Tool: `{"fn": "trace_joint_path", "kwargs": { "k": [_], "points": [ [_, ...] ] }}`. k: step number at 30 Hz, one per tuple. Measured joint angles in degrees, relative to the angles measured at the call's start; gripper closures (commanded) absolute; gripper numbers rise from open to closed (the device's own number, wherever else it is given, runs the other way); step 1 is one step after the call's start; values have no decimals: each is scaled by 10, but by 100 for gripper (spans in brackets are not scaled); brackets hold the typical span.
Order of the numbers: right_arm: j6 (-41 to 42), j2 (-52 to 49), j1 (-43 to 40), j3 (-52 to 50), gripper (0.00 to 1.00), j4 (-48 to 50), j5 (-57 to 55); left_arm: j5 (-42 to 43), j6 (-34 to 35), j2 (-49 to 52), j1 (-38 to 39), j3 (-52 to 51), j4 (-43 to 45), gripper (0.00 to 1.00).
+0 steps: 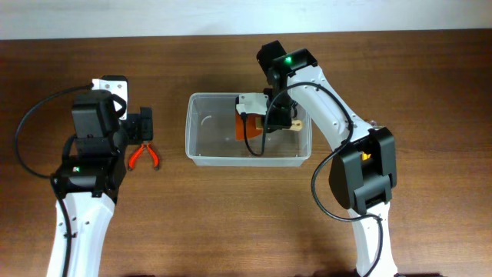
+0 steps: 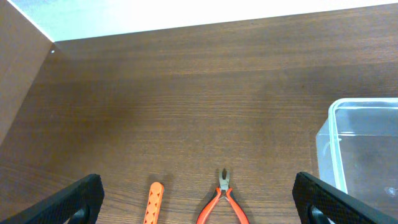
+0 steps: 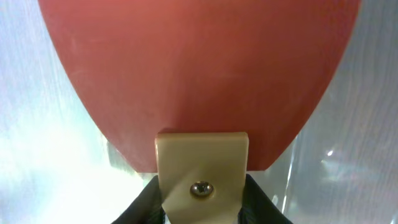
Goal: Pack container
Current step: 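Lift the scraper with the right gripper and drop it into the container, then grasp the clear case of colored tubes with the right gripper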
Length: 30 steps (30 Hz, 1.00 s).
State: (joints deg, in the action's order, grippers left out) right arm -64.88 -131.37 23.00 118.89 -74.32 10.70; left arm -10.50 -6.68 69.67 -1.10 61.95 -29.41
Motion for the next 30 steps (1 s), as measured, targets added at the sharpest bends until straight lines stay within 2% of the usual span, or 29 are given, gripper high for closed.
{"fn": "trace_joint_path", "kwargs": {
  "k": [1, 2, 6, 11, 16, 21, 24, 30],
  "points": [
    [6, 0, 0, 5, 41, -7, -3, 0, 0, 0, 0, 0, 0, 1],
    [14, -1, 0, 14, 1, -18, -7, 0, 0, 0, 0, 0, 0, 1],
    [66, -1, 0, 91, 2, -87, -26, 0, 0, 0, 0, 0, 0, 1],
    [201, -1, -9, 218, 2, -132, -34, 0, 0, 0, 0, 0, 0, 1],
    [295, 2, -42, 307, 2, -180, -70, 0, 0, 0, 0, 0, 0, 1],
    [410, 12, -111, 316, 1, -157, -129, 0, 0, 0, 0, 0, 0, 1],
    [497, 12, -181, 316, 1, -156, -146, 0, 0, 0, 0, 0, 0, 1],
    [624, 12, -320, 258, 2, -142, -149, 0, 0, 0, 0, 0, 0, 1]
  ]
}}
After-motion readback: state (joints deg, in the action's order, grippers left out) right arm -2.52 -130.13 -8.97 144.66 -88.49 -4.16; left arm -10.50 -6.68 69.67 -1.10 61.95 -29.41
